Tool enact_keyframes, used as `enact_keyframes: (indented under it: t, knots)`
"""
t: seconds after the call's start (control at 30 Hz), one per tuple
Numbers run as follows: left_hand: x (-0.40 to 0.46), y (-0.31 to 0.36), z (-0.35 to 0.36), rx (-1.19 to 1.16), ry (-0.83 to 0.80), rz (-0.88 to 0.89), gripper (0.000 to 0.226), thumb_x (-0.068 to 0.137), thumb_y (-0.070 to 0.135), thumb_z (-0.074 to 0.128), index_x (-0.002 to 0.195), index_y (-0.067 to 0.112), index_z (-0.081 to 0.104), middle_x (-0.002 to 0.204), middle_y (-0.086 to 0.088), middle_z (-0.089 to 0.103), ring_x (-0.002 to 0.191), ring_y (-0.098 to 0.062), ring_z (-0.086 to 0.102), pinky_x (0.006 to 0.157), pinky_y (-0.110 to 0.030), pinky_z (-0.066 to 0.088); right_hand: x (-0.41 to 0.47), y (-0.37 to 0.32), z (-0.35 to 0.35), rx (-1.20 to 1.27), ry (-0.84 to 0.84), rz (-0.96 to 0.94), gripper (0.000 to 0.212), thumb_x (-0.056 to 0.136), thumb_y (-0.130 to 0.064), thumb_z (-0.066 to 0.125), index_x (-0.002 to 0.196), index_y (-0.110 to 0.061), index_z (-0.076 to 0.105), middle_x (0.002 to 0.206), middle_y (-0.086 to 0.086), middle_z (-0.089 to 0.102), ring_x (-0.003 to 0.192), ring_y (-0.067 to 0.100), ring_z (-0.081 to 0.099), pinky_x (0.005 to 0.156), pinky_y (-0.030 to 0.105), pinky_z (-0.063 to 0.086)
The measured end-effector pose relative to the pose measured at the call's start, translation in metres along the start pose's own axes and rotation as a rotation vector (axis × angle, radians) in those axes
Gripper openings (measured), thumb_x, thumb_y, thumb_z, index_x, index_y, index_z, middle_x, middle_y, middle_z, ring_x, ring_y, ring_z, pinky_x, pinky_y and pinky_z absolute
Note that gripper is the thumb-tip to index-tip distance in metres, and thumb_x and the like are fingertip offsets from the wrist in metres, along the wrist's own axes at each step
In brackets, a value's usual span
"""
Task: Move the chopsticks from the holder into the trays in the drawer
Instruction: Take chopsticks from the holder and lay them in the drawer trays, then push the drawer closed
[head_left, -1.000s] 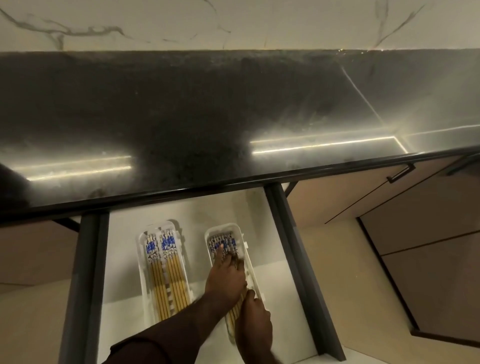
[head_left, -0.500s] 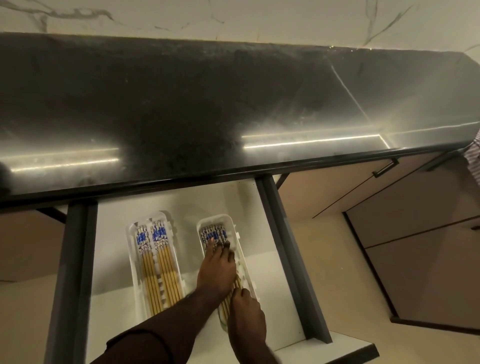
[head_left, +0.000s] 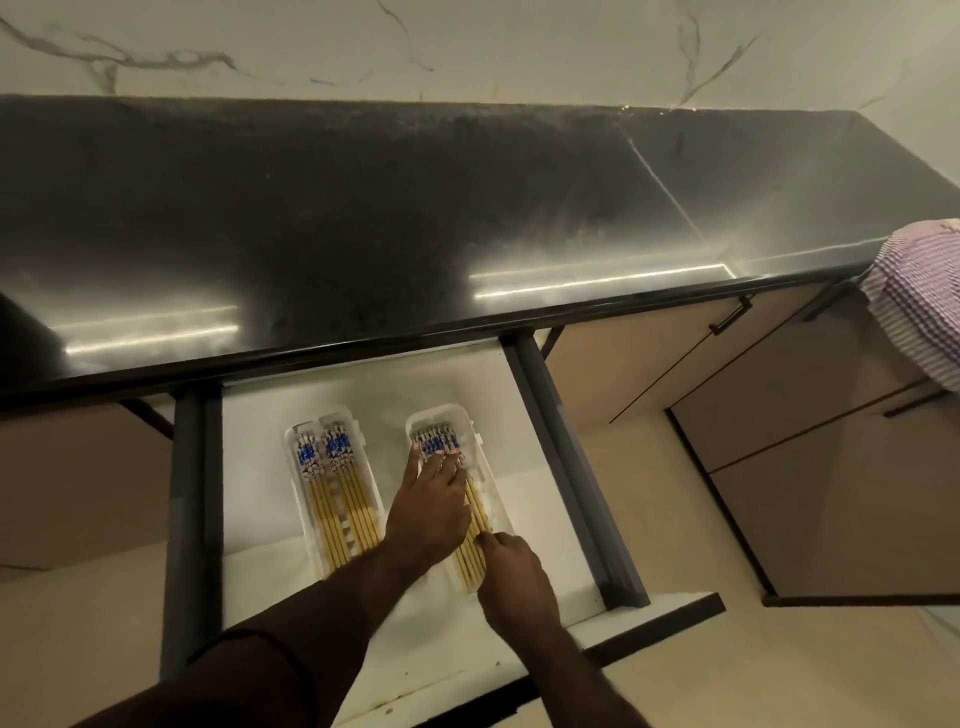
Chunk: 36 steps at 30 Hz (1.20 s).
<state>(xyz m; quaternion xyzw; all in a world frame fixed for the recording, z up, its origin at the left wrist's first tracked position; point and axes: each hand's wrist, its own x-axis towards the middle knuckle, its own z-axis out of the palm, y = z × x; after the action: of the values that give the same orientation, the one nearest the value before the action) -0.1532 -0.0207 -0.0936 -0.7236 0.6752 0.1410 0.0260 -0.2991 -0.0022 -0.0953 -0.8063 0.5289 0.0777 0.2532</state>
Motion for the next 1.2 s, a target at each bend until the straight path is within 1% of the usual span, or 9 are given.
enact_keyframes:
  t: [0.1, 0.27, 0.4, 0.47, 0.63, 0.83, 0.93, 1.03, 1.2]
  knots:
    - [-0.020, -0.003, -0.006, -0.007, 0.019, 0.018, 0.061, 0.096, 0.043, 0.037, 0.149, 0.013, 0.031, 0.157, -0.009, 0.029, 0.146, -0.027, 0.022, 0.119, -0.053, -0.006, -0.009, -0.008, -0.008, 0.004, 0.033, 0.036, 0.045, 0.092, -0.026, 0.064, 0.135, -0.023, 0.052, 0.126, 0.001, 0.060, 0.109, 0.019, 0.058, 0.088, 0.034, 0.055]
    - [-0.055, -0.011, -0.017, -0.026, 0.063, 0.039, 0.060, 0.096, 0.044, 0.041, 0.148, 0.015, 0.033, 0.157, -0.008, 0.031, 0.146, -0.027, 0.023, 0.119, -0.053, -0.005, -0.025, -0.024, -0.018, 0.010, 0.120, 0.067, 0.054, 0.088, -0.033, 0.069, 0.138, -0.027, 0.050, 0.125, -0.003, 0.061, 0.107, 0.017, 0.060, 0.085, 0.032, 0.056]
    - [-0.080, -0.014, -0.029, -0.053, 0.107, 0.029, 0.060, 0.096, 0.044, 0.042, 0.148, 0.015, 0.032, 0.157, -0.007, 0.031, 0.146, -0.024, 0.023, 0.120, -0.052, -0.005, -0.037, -0.032, -0.027, -0.009, 0.167, 0.070, 0.061, 0.083, -0.031, 0.073, 0.139, -0.030, 0.048, 0.124, -0.004, 0.060, 0.105, 0.017, 0.060, 0.081, 0.031, 0.056]
    - [-0.092, -0.015, -0.037, -0.058, 0.116, 0.006, 0.061, 0.097, 0.044, 0.041, 0.149, 0.015, 0.029, 0.158, -0.007, 0.028, 0.147, -0.024, 0.021, 0.120, -0.052, -0.003, -0.042, -0.037, -0.035, -0.019, 0.185, 0.050, 0.062, 0.082, -0.030, 0.074, 0.138, -0.030, 0.049, 0.123, -0.004, 0.061, 0.104, 0.017, 0.060, 0.081, 0.032, 0.057]
    - [-0.121, -0.013, -0.054, -0.078, 0.172, -0.067, 0.061, 0.098, 0.044, 0.040, 0.150, 0.015, 0.027, 0.159, -0.008, 0.026, 0.147, -0.025, 0.021, 0.120, -0.052, -0.002, -0.051, -0.046, -0.057, -0.003, 0.228, -0.043, 0.059, 0.082, -0.029, 0.076, 0.136, -0.029, 0.052, 0.120, -0.003, 0.064, 0.100, 0.017, 0.063, 0.084, 0.039, 0.059]
    - [-0.154, 0.009, -0.067, -0.090, 0.219, -0.206, 0.061, 0.097, 0.045, 0.041, 0.150, 0.017, 0.028, 0.159, -0.006, 0.025, 0.147, -0.026, 0.022, 0.119, -0.051, -0.002, -0.073, -0.044, -0.080, 0.020, 0.257, -0.224, 0.050, 0.089, -0.026, 0.067, 0.137, -0.026, 0.052, 0.124, 0.000, 0.064, 0.103, 0.021, 0.063, 0.086, 0.043, 0.059]
    - [-0.174, 0.031, -0.074, -0.079, 0.259, -0.233, 0.061, 0.097, 0.047, 0.041, 0.150, 0.019, 0.029, 0.159, -0.005, 0.025, 0.147, -0.025, 0.022, 0.118, -0.050, -0.002, -0.094, -0.035, -0.090, 0.026, 0.293, -0.299, 0.046, 0.091, -0.028, 0.064, 0.136, -0.024, 0.053, 0.125, 0.001, 0.065, 0.104, 0.021, 0.063, 0.087, 0.042, 0.058]
    - [-0.190, 0.049, -0.089, -0.069, 0.302, -0.254, 0.061, 0.097, 0.048, 0.039, 0.150, 0.021, 0.027, 0.160, -0.003, 0.023, 0.147, -0.024, 0.021, 0.119, -0.050, -0.003, -0.109, -0.028, -0.102, 0.020, 0.331, -0.342, 0.046, 0.092, -0.025, 0.064, 0.136, -0.025, 0.054, 0.125, 0.000, 0.066, 0.105, 0.020, 0.063, 0.088, 0.039, 0.056]
    - [-0.215, 0.063, -0.121, -0.028, 0.337, -0.312, 0.060, 0.099, 0.049, 0.036, 0.152, 0.023, 0.022, 0.162, -0.001, 0.014, 0.149, -0.021, 0.013, 0.120, -0.049, -0.006, -0.127, -0.029, -0.119, 0.015, 0.404, -0.415, 0.040, 0.094, -0.023, 0.059, 0.134, -0.025, 0.055, 0.125, -0.001, 0.067, 0.107, 0.020, 0.062, 0.089, 0.037, 0.055]
